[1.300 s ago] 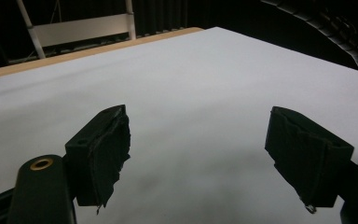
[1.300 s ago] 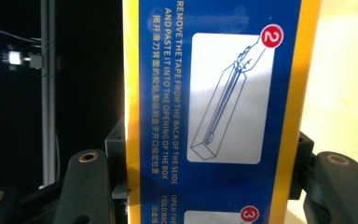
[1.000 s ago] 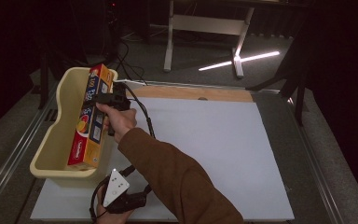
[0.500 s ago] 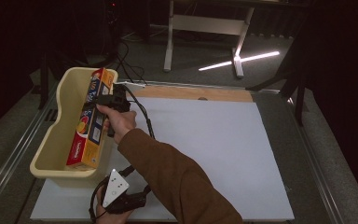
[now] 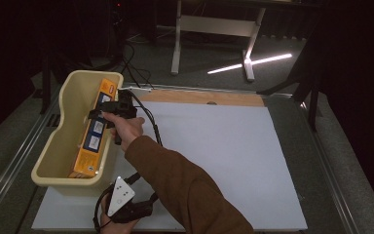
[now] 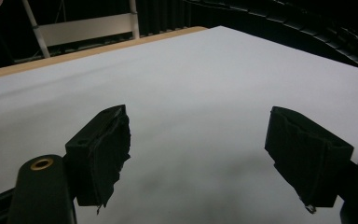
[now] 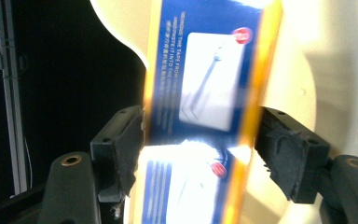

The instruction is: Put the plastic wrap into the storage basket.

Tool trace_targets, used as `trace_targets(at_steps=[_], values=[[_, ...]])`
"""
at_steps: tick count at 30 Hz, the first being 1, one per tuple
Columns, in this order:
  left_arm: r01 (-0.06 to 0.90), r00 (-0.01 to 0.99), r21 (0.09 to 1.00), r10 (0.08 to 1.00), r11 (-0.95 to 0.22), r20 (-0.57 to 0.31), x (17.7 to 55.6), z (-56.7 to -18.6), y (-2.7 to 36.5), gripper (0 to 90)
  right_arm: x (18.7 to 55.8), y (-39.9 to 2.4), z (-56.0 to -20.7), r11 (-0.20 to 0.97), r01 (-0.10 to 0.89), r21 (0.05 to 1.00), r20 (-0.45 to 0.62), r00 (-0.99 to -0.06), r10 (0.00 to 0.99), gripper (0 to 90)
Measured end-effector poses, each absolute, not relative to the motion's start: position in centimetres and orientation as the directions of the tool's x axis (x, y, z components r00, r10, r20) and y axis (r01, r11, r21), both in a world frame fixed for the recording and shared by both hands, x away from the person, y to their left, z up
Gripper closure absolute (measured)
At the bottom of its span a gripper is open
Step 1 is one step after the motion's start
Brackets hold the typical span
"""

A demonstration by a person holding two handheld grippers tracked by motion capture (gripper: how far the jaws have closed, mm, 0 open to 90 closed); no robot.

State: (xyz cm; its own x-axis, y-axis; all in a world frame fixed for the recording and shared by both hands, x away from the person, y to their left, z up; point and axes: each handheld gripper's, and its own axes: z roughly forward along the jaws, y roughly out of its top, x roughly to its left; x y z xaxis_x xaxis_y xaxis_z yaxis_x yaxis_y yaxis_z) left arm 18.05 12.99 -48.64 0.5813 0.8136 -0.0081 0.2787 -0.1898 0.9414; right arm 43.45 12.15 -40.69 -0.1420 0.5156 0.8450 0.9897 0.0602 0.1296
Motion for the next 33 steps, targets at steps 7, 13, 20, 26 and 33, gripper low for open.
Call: trace_targets(at_steps=[7, 13, 20, 26, 33], values=[[0.28, 0.583, 0.941, 0.812, -0.192, -0.008, 18.1, -48.7, 12.9, 21.8, 43.6, 11.8, -40.3, 0.138, 0.984, 0.114, 0.862, -0.167, 0.478, 35.6], [0.28, 0.585, 0.94, 0.811, -0.194, -0.007, 18.1, -48.8, 12.7, 21.8, 43.5, 11.6, -40.2, 0.163, 0.978, 0.127, 0.862, -0.19, 0.469, 36.0], [0.279, 0.583, 0.941, 0.812, -0.191, -0.008, 18.1, -48.8, 12.8, 21.8, 43.5, 11.1, -39.6, 0.222, 0.956, 0.192, 0.852, -0.275, 0.446, 38.0], [0.28, 0.584, 0.94, 0.811, -0.196, -0.005, 18.2, -48.8, 12.7, 21.8, 43.1, 10.4, -38.8, 0.289, 0.899, 0.33, 0.756, -0.435, 0.489, 38.8], [0.281, 0.585, 0.939, 0.811, -0.2, -0.003, 18.1, -48.9, 12.6, 21.8, 42.5, 9.4, -38.0, 0.354, 0.821, 0.448, 0.649, -0.571, 0.503, 39.1]])
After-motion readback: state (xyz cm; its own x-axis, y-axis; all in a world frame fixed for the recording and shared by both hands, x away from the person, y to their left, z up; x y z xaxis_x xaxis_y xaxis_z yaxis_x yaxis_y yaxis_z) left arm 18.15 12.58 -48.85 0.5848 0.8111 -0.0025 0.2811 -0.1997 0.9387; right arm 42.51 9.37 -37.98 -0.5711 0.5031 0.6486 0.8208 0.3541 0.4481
